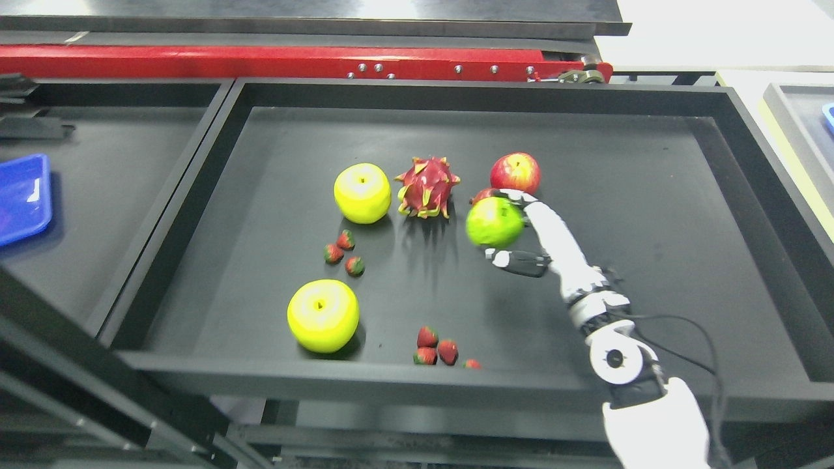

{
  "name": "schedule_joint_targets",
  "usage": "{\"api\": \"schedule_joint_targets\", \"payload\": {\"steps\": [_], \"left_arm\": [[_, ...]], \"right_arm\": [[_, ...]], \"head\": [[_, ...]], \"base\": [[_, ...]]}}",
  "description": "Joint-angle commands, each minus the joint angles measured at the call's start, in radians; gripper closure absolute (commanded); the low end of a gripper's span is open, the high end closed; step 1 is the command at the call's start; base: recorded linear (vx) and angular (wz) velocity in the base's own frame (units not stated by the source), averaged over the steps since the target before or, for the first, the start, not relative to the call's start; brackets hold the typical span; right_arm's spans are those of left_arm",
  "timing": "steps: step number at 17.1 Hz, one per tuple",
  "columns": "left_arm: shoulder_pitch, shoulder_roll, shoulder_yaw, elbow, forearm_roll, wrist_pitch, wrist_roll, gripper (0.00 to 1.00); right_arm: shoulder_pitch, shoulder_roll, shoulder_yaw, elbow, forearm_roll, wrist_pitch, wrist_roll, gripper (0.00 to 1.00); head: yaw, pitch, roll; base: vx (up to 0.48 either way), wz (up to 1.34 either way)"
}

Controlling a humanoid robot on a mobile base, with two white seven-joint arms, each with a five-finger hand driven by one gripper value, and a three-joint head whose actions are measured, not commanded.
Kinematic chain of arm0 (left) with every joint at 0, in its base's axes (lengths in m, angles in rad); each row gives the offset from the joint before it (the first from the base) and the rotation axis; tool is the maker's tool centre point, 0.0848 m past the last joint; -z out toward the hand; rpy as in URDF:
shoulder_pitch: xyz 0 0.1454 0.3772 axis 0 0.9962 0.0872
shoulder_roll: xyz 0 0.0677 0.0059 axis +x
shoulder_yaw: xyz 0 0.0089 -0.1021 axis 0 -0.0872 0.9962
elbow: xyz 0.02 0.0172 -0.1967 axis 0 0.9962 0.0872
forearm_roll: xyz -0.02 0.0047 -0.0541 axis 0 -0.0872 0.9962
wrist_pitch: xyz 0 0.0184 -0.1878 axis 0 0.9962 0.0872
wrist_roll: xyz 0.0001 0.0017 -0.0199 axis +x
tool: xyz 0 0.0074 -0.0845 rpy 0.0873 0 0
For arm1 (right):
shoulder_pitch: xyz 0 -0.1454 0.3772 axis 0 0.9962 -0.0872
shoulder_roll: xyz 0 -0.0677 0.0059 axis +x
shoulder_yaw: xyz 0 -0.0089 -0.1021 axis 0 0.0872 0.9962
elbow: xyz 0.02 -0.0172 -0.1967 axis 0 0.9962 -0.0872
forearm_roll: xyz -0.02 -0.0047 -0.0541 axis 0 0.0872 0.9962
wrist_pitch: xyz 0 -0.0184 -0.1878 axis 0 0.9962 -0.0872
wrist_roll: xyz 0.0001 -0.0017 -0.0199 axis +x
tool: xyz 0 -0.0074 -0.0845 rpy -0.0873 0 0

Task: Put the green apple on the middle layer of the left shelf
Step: 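Lower the green apple onto the tray beside the dragon fruit, then open the right hand and withdraw it from the green apple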

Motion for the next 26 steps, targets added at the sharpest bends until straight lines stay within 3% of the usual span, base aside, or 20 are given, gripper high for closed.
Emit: {"api": "schedule_joint_targets", "payload": {"steps": [1,5,9,10,11,12,17,20,23,26], "left_arm": [[0.000,0.017,0.000,0.001,0.000,0.001,0.000,0.00],[0.000,0.017,0.000,0.000,0.000,0.001,0.000,0.00],[0.000,0.017,0.000,0.001,0.000,0.001,0.000,0.00],[0.000,0.017,0.000,0.000,0.000,0.001,0.000,0.00],[0.000,0.017,0.000,0.001,0.000,0.001,0.000,0.00],[0.000,0.017,0.000,0.000,0.000,0.001,0.000,0.00],[0.000,0.017,0.000,0.000,0.000,-0.001,0.000,0.00],[0.000,0.017,0.000,0.000,0.000,0.001,0.000,0.00],[0.000,0.017,0.000,0.000,0.000,0.001,0.000,0.00],[0.000,0.017,0.000,0.001,0.000,0.001,0.000,0.00]], "right_arm": [[-0.068,0.024,0.243,0.059,0.014,0.000,0.026,0.97],[-0.054,0.024,0.200,0.066,-0.012,0.001,0.115,0.95],[-0.048,0.024,0.157,0.066,-0.012,0.009,0.127,0.91],[-0.041,0.024,0.150,0.064,-0.012,0.036,0.126,0.77],[-0.039,0.024,0.134,0.064,-0.015,0.053,0.126,0.49],[-0.033,0.024,0.122,0.062,-0.023,0.069,0.130,0.00],[0.024,0.024,0.065,0.052,-0.095,0.052,0.094,0.00],[0.102,0.024,-0.057,0.052,-0.408,-0.020,-0.093,0.00],[0.226,0.024,-0.119,0.049,-0.627,-0.161,-0.105,0.00],[0.332,0.024,-0.110,-0.003,-0.707,-0.236,-0.108,0.00]], "head": [[0.0000,0.000,0.000],[0.0000,0.000,0.000],[0.0000,0.000,0.000],[0.0000,0.000,0.000],[0.0000,0.000,0.000],[0.0000,0.000,0.000],[0.0000,0.000,0.000],[0.0000,0.000,0.000],[0.0000,0.000,0.000],[0.0000,0.000,0.000]], "base": [[0.201,-0.13],[0.175,-0.13],[0.124,-0.16],[0.088,-0.14],[0.088,-0.14],[0.063,-0.08],[0.042,-0.06],[0.003,-0.01],[0.002,-0.01],[0.008,-0.02]]}}
